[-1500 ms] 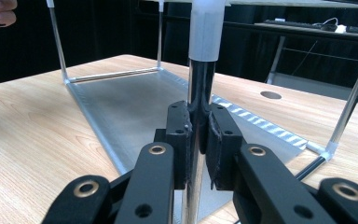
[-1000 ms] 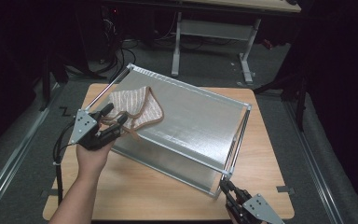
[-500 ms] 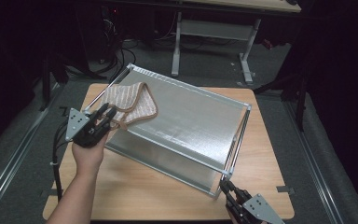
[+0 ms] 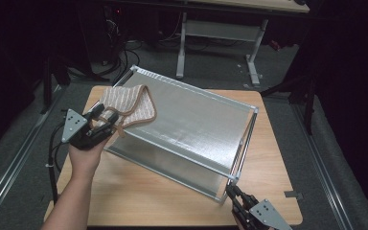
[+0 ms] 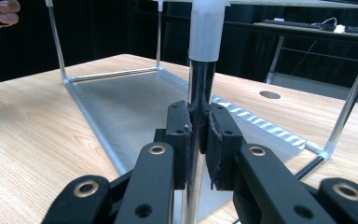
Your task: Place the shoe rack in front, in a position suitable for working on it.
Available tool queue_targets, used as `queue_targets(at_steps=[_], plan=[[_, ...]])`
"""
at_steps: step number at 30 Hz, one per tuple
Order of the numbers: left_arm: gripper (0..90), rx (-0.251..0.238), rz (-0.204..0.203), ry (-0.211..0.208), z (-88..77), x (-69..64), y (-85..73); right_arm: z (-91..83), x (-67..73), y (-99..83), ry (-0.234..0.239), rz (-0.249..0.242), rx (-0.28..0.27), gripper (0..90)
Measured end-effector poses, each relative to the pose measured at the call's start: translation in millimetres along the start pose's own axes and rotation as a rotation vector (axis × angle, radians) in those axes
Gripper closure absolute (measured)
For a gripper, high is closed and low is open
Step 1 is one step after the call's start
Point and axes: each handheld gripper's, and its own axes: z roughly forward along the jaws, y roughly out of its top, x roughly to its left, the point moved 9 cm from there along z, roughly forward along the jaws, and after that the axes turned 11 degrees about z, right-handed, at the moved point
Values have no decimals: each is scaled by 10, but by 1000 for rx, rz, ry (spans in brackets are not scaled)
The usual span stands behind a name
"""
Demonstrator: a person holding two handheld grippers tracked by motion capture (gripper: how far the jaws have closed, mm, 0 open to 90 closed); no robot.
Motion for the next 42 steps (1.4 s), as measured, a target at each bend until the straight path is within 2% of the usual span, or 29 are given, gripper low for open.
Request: queue_targets(at_steps=[2, 4, 6, 10, 15, 22, 24, 29, 31, 36, 42], plan=[[543, -3, 10, 7, 6, -8, -13, 1, 1, 0, 2, 1, -1, 810], [640, -8, 1, 8, 8, -3, -37, 1, -1, 0, 2, 1, -1, 810], [687, -22, -16, 6, 10, 11, -60, 1, 0, -2, 1, 1, -1, 810], [719, -37, -31, 17, 11, 64, -87, 5, 22, -4, 8, -3, -3, 810], [721, -31, -37, 34, 38, 143, -105, 16, 87, -12, 26, -15, 4, 810], [743, -42, -38, 27, 30, 60, -101, 22, 95, -12, 21, -12, 1, 810], [745, -50, -38, 20, 23, 11, -93, 22, 94, -13, 19, -10, 2, 810], [746, -67, -11, -23, 22, -238, -37, 22, 94, -13, 19, -9, 3, 810], [746, -73, 2, -42, 21, -371, -6, 23, 95, -12, 21, -12, 1, 810], [745, -106, -1, -84, 12, -719, 61, 24, 96, -13, 23, -9, 1, 810], [745, -121, -3, -132, 11, -1032, 133, 23, 96, -13, 25, -9, 3, 810]])
